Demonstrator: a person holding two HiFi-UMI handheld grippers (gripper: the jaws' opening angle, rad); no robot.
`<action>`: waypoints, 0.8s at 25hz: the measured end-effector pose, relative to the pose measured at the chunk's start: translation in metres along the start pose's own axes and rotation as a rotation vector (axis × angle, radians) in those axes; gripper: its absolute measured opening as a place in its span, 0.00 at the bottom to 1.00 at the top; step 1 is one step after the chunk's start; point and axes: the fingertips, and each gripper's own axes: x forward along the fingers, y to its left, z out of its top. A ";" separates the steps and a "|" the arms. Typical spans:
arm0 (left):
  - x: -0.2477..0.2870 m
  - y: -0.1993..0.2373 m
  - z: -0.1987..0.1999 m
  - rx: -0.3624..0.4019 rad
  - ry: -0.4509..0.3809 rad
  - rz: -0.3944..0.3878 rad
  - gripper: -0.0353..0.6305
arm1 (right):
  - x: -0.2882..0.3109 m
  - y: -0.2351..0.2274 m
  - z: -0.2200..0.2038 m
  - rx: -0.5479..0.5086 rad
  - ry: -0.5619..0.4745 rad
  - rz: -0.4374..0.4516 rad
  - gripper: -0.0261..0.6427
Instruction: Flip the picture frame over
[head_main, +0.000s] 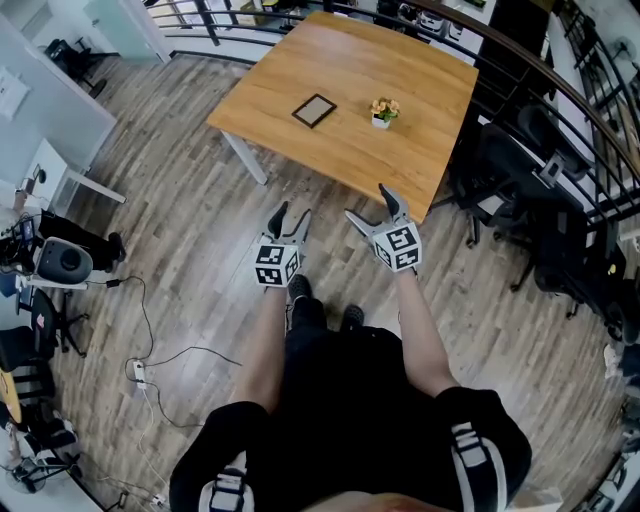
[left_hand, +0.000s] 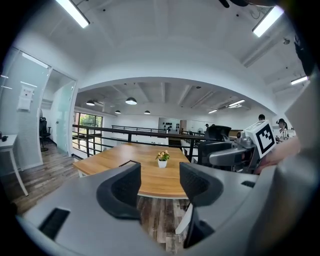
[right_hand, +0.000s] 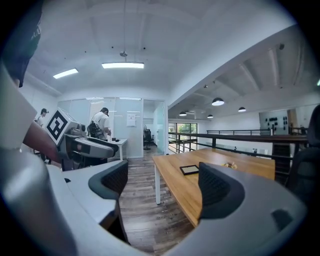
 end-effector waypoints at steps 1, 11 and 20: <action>0.001 0.003 0.001 -0.002 -0.003 0.003 0.42 | 0.003 0.000 0.001 0.000 0.000 0.002 0.70; 0.019 0.037 0.002 -0.016 0.011 0.001 0.46 | 0.037 -0.010 0.004 0.052 -0.007 -0.017 0.71; 0.041 0.091 0.014 -0.032 0.012 -0.021 0.46 | 0.095 -0.010 0.017 0.041 0.019 -0.042 0.70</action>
